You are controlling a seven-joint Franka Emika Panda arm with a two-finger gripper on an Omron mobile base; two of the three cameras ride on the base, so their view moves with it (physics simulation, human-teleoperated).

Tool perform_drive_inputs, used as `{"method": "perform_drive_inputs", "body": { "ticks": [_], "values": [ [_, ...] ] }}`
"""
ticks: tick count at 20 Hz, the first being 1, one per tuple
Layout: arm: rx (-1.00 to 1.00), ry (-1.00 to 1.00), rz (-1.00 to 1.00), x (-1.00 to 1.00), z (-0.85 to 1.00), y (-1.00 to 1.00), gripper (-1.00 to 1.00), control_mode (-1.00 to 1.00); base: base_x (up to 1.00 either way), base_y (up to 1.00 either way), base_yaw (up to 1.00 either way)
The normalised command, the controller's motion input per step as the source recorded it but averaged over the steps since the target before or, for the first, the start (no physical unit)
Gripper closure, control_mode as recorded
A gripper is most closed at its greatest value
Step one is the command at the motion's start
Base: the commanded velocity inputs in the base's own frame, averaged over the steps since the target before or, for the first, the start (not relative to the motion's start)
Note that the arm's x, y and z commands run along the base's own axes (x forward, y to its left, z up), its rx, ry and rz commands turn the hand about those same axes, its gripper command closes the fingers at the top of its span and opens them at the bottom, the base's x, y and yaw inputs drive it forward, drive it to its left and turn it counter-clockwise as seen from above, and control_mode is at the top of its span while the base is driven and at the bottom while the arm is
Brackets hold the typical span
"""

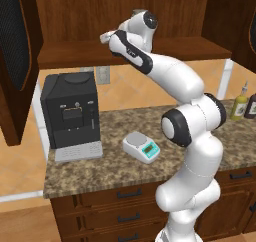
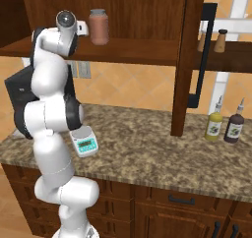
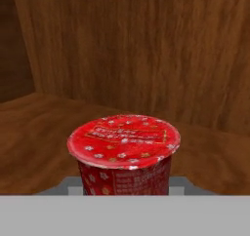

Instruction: Pick the yogurt and place it on the digital scale for weighing, and close the cabinet.

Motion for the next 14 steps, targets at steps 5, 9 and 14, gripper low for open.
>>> {"method": "perform_drive_inputs", "body": {
  "ticks": [5, 9, 14],
  "values": [
    [0.14, -0.14, 0.03, -0.32, 0.00, -0.15, 1.00, -1.00, 0.00, 0.00, 0.00],
    [0.12, -0.21, 0.00, -0.87, 0.00, -0.28, 1.00, -1.00, 0.00, 0.00, 0.00],
    [0.07, -0.31, 0.00, -1.00, 0.10, -0.32, 1.00, -1.00, 0.00, 0.00, 0.00]
  ]
}}
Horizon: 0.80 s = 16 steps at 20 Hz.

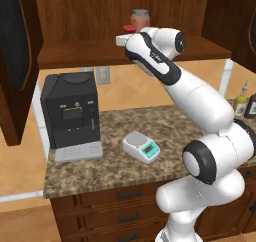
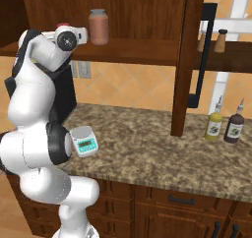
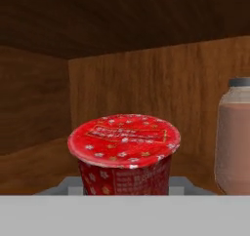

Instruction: Pick the yogurt and place it on the digital scale for weighing, and close the cabinet.

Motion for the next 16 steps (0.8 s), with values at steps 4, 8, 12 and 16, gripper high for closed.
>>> {"method": "perform_drive_inputs", "body": {
  "ticks": [4, 8, 12, 16],
  "values": [
    [0.02, -0.04, 0.00, -1.00, 0.77, -0.44, 1.00, -1.00, 0.00, 0.00, 0.00],
    [-0.03, -0.01, 0.04, -0.97, 0.42, -0.59, 1.00, -1.00, 0.00, 0.00, 0.00],
    [-0.01, 0.00, 0.38, -1.00, 0.10, -0.47, 1.00, -1.00, 0.00, 0.00, 0.00],
    [-0.04, 0.00, 0.54, -1.00, -0.20, -0.04, 1.00, -1.00, 0.00, 0.00, 0.00]
  ]
}}
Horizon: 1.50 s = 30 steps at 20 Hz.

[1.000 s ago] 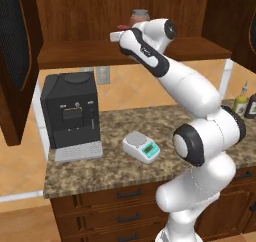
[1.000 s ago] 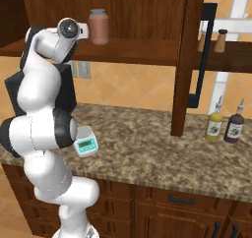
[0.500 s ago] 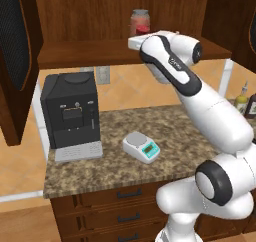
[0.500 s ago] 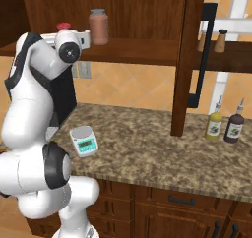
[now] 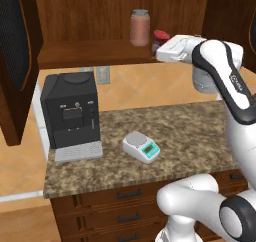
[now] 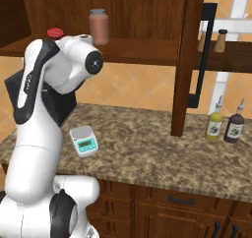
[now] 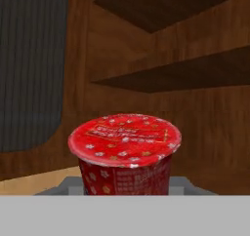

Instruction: Pick the yogurt and place it on the digital scale for weighing, and close the cabinet.

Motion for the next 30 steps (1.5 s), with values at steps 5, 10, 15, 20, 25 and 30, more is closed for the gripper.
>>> {"method": "perform_drive_inputs", "body": {
  "ticks": [5, 10, 15, 20, 25, 30],
  "values": [
    [-0.01, -0.02, 0.46, -0.67, -0.73, -0.01, 1.00, -1.00, 0.00, 0.00, 0.00],
    [-0.07, 0.00, 0.34, -0.42, -0.94, 0.00, 1.00, -1.00, 0.00, 0.00, 0.00],
    [-0.14, 0.00, 0.10, 0.02, -1.00, 0.25, 1.00, -1.00, 0.00, 0.00, 0.00],
    [-0.07, 0.03, 0.02, 0.27, -0.73, 0.00, 1.00, -1.00, 0.00, 0.00, 0.00],
    [-0.06, 0.05, 0.01, 0.39, -0.76, -0.03, 1.00, -1.00, 0.00, 0.00, 0.00],
    [-0.09, 0.29, 0.05, 0.29, -0.42, -0.08, 1.00, -1.00, 0.00, 0.00, 0.00]
  ]
}}
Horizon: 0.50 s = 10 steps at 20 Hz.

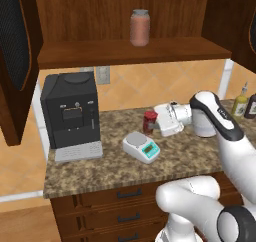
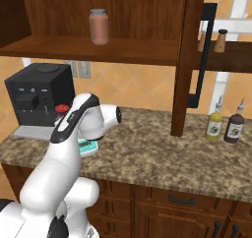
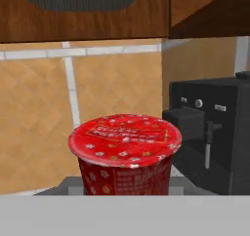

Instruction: Pick the yogurt and place it on the digital scale for weighing, and close the cabinet.

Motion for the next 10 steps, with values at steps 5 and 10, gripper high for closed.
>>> {"method": "perform_drive_inputs", "body": {
  "ticks": [5, 10],
  "values": [
    [-0.05, 0.25, 0.08, 0.30, -0.24, -0.14, 1.00, -1.00, 0.00, 0.00, 0.00],
    [0.00, -0.01, 0.03, 0.14, -0.39, -0.04, 1.00, -1.00, 0.00, 0.00, 0.00]
  ]
}}
